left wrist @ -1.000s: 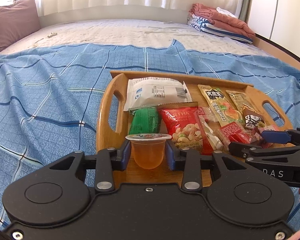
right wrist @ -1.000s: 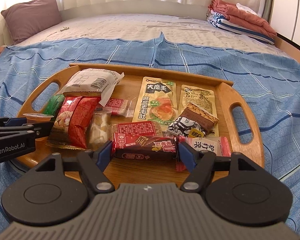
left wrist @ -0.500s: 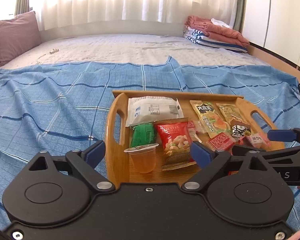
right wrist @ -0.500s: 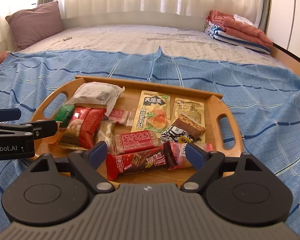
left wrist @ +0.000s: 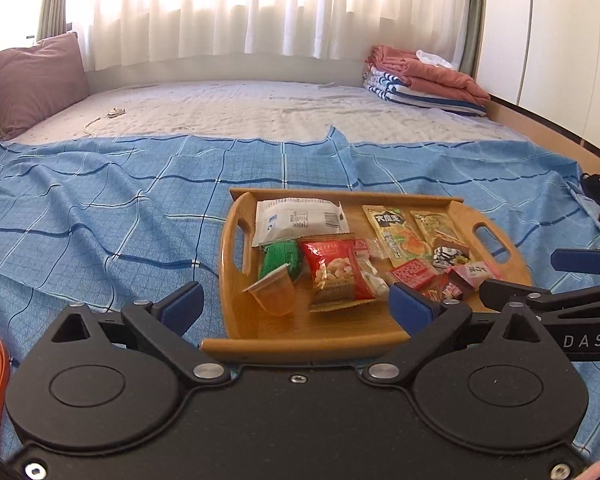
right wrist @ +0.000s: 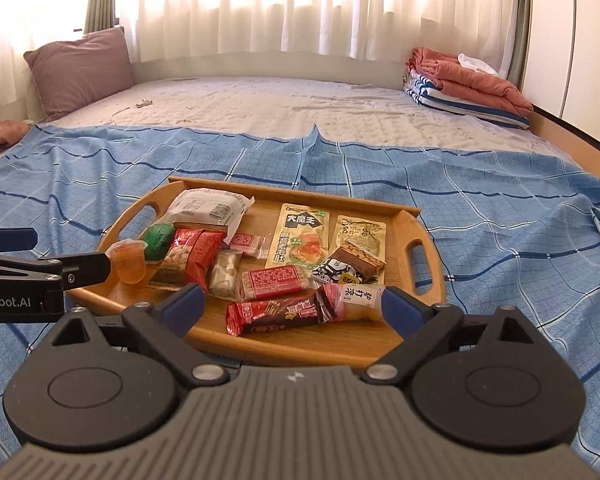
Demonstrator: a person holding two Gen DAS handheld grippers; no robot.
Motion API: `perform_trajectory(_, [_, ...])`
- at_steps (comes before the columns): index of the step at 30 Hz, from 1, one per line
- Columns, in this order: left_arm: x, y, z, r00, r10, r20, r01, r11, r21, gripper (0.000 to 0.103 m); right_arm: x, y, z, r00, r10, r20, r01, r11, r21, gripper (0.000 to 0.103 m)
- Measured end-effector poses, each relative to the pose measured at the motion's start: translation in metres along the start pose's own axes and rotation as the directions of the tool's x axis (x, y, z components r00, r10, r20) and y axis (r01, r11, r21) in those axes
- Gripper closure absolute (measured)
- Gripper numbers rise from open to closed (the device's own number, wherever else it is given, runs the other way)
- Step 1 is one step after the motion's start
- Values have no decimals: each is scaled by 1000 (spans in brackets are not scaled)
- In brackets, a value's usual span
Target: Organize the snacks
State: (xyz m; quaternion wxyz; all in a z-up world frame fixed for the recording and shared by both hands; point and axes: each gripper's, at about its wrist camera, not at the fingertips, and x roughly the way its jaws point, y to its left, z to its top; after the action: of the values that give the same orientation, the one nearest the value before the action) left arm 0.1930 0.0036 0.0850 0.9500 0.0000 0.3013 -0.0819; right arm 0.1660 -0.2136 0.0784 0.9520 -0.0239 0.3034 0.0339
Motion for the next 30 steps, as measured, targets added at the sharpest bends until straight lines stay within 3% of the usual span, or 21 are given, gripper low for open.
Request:
perform_trajectory(17, [-66,2,-62,1000,-7,0,7,1000,-2,1,-63,-1,-60,999,8,46,-10,999,48,0])
perform_trajectory(30, [-54,-1,-109,999,21,-39,-22,999,-34,1,-53,-3,-115,999,-53,9,53,996,75,0])
